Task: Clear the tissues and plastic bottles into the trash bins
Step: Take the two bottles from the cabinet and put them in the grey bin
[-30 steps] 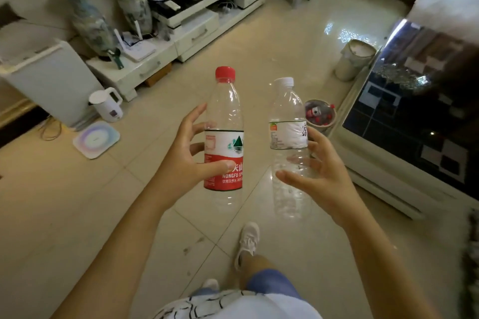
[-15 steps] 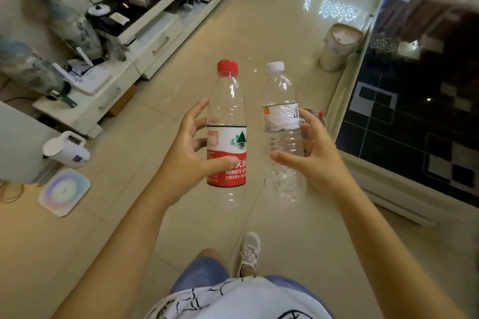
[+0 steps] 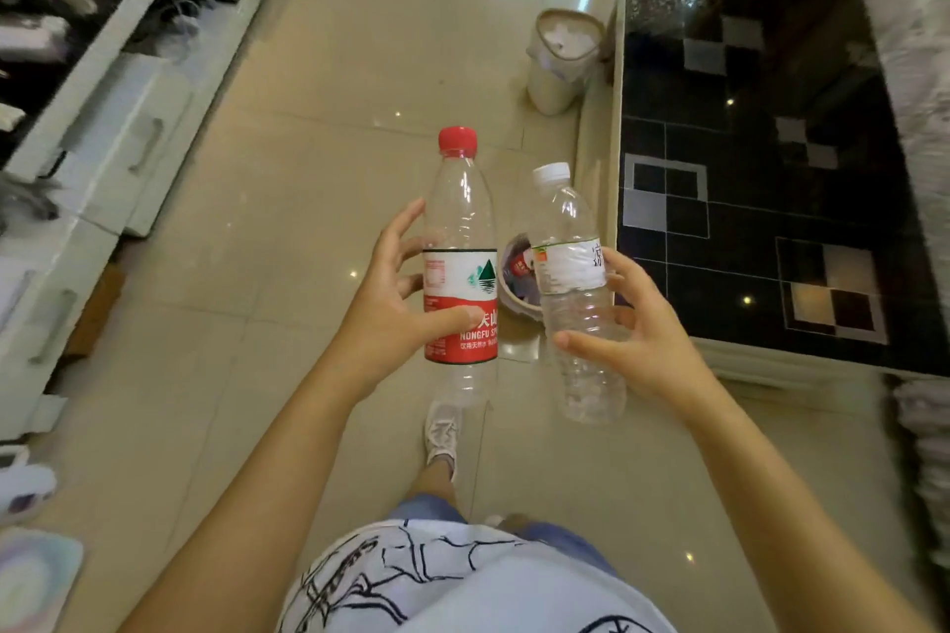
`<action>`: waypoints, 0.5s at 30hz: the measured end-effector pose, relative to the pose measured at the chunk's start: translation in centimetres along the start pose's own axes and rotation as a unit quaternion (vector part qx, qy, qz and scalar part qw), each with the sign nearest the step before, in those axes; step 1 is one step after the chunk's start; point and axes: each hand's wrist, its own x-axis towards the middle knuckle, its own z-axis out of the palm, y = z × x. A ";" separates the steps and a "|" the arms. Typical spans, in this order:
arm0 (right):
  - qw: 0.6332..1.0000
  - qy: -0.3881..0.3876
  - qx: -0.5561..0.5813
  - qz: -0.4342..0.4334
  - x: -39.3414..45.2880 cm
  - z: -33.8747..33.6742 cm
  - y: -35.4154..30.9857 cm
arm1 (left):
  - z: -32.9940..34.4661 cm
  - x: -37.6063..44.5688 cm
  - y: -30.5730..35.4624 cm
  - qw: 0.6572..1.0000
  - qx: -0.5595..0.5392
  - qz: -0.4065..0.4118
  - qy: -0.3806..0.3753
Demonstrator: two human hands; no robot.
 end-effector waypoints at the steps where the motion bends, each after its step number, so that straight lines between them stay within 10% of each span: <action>1: 1.000 0.009 0.000 0.009 1.5 -0.1 0.0 | -0.2 2.1 0.3 1.000 0.004 -0.008 -0.015; 15: 0.977 0.131 0.123 0.113 22.2 -3.4 6.0 | 2.7 29.8 -1.1 0.975 0.112 -0.087 -0.168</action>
